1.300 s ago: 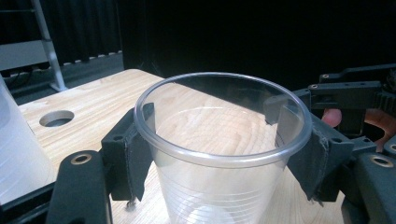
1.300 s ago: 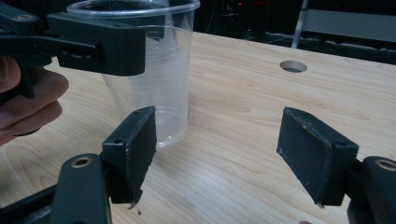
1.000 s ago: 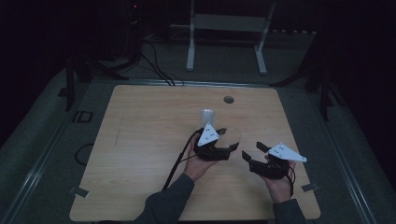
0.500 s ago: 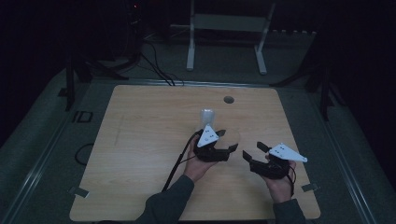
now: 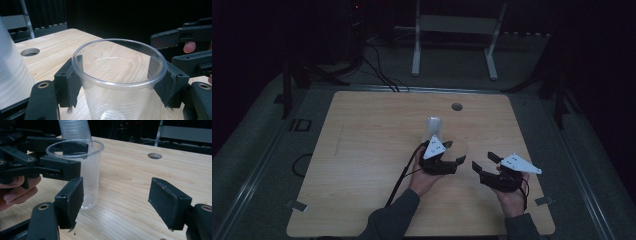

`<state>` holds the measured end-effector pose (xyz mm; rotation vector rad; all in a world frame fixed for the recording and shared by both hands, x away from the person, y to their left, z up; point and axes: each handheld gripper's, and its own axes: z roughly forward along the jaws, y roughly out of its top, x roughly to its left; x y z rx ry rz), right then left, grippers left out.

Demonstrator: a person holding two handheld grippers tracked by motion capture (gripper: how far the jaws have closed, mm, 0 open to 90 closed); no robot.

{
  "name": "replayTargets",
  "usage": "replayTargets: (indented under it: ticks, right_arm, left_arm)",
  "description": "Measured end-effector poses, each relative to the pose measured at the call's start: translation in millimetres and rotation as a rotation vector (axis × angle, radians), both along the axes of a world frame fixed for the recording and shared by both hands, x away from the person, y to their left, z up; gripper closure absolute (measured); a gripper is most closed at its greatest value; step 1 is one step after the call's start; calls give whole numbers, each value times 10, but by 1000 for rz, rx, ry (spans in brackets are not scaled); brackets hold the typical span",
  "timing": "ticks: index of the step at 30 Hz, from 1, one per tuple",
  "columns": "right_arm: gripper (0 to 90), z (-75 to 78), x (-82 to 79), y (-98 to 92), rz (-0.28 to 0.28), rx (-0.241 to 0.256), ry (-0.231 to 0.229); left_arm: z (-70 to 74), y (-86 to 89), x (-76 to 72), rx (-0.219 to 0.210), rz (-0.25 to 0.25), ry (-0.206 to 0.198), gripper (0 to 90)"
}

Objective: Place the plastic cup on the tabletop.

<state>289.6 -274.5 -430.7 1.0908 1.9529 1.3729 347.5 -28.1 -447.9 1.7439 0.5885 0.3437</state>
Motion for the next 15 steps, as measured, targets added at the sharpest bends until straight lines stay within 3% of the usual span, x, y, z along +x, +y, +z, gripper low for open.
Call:
replayTargets:
  ticks: [15]
  right_arm:
    - [280, 7, -2, -20, -7, 6, -3]
  left_arm:
    - [-89, -37, -5, 6, -5, 19, 294]
